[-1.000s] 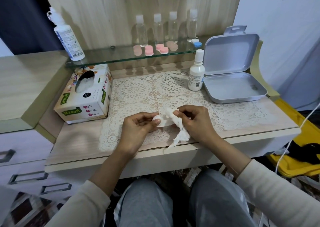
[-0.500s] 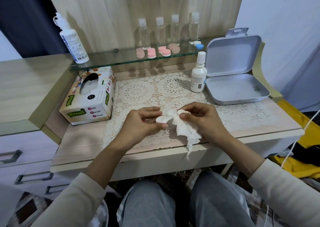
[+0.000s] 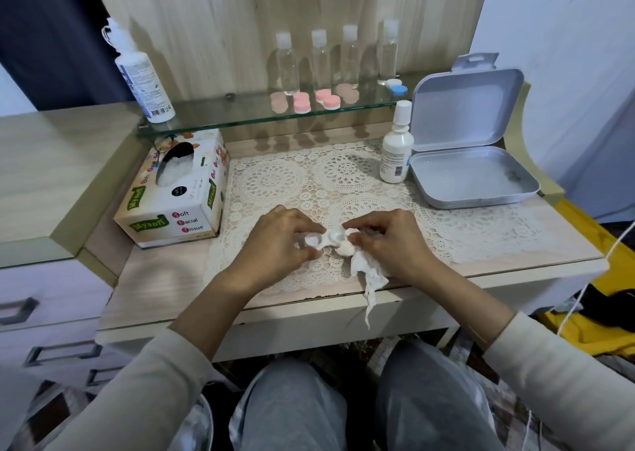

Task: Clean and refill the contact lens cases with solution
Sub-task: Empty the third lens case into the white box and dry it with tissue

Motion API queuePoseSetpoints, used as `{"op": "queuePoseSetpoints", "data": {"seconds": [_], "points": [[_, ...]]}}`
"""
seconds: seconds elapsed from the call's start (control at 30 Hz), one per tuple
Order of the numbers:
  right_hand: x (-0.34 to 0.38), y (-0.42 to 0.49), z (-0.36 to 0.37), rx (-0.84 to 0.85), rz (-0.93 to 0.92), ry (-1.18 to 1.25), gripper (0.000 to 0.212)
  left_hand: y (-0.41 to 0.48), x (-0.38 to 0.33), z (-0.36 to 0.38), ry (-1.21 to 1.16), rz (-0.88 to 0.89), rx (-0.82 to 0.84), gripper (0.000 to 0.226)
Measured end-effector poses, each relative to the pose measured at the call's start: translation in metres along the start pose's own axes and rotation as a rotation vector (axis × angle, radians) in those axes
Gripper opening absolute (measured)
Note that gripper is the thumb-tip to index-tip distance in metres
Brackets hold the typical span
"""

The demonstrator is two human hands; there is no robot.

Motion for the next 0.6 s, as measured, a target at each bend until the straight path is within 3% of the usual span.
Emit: {"op": "queuePoseSetpoints", "data": {"seconds": [0.27, 0.47, 0.6], "points": [[-0.0013, 0.0004, 0.0034, -0.008, -0.021, -0.012, 0.019, -0.0034, 0.0040, 0.0028, -0.049, 0.023, -0.004, 0.034], [-0.0006, -0.0020, -0.0018, -0.113, -0.064, 0.053, 0.022, -0.0031, 0.0033, 0.0035, -0.056, 0.009, -0.036, 0.028], [0.0007, -0.0041, -0.0052, -0.131, -0.040, 0.044, 0.008, -0.0076, 0.0033, -0.0008, -0.073, -0.027, -0.026, 0.027]]}}
Point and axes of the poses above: each hand's wrist, its own y-axis towards the middle knuckle, its own z-axis out of the palm, x = y × z, the point moved 3 cm from there along y, towards the middle knuckle, and after that the axes turned 12 degrees about y, right-handed, at the moved point
